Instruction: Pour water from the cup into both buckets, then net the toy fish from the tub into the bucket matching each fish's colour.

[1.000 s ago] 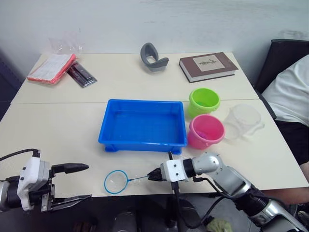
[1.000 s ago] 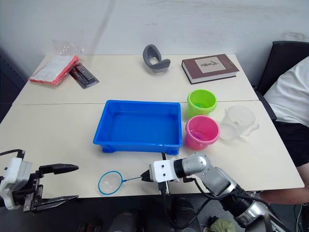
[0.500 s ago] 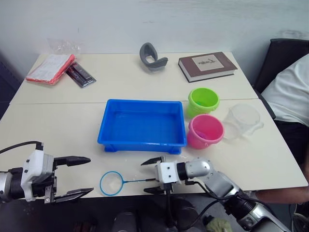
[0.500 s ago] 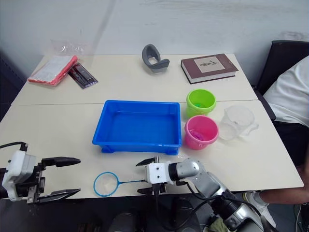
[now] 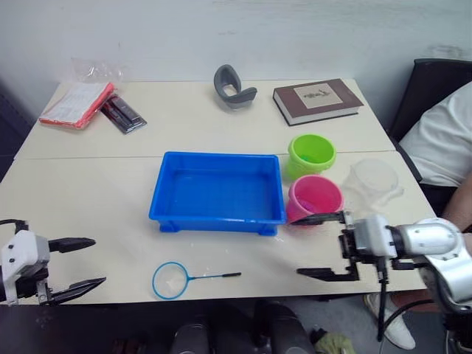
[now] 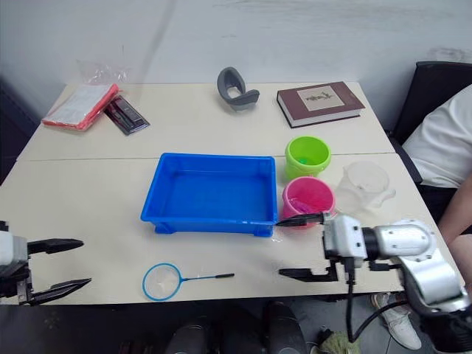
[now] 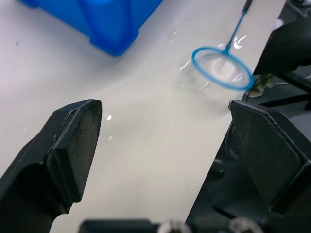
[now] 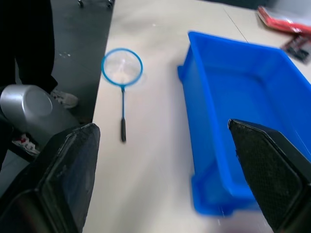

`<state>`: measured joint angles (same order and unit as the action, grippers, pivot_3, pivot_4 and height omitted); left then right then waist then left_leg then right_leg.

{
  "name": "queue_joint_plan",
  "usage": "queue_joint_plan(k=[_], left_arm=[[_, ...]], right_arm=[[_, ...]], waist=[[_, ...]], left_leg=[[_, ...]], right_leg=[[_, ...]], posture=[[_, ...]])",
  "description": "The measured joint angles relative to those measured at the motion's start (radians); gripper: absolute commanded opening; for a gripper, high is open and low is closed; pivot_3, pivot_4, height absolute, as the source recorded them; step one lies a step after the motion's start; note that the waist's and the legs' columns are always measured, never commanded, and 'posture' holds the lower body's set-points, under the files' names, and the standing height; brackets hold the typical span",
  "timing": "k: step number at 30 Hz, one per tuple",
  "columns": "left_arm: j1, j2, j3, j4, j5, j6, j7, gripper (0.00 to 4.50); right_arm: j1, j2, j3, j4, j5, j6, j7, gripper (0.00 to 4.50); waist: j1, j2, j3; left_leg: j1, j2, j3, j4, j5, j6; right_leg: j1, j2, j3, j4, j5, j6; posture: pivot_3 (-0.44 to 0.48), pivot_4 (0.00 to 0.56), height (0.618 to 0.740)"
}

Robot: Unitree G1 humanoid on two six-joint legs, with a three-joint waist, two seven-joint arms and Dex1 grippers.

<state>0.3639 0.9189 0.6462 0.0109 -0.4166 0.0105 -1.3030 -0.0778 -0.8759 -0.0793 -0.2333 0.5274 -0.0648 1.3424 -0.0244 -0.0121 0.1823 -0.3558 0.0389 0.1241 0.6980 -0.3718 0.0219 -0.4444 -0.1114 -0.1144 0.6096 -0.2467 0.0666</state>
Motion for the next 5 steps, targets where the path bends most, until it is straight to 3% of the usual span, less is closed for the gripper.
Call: queue_joint_plan(k=[5], left_arm=[[0.004,-0.019,-0.009,0.076,0.053,-0.053,0.052,4.5]], right_arm=[[0.065,-0.042,-0.136,0.171,-0.001,-0.091,0.078,4.46]], waist=[[0.004,0.0,0.0]], left_leg=[[0.0,0.0,0.0,0.0,0.0,0.0]], right_leg=[[0.0,-0.001,0.002,-0.001,0.0,0.0]], posture=[[0.0,0.15,0.74]])
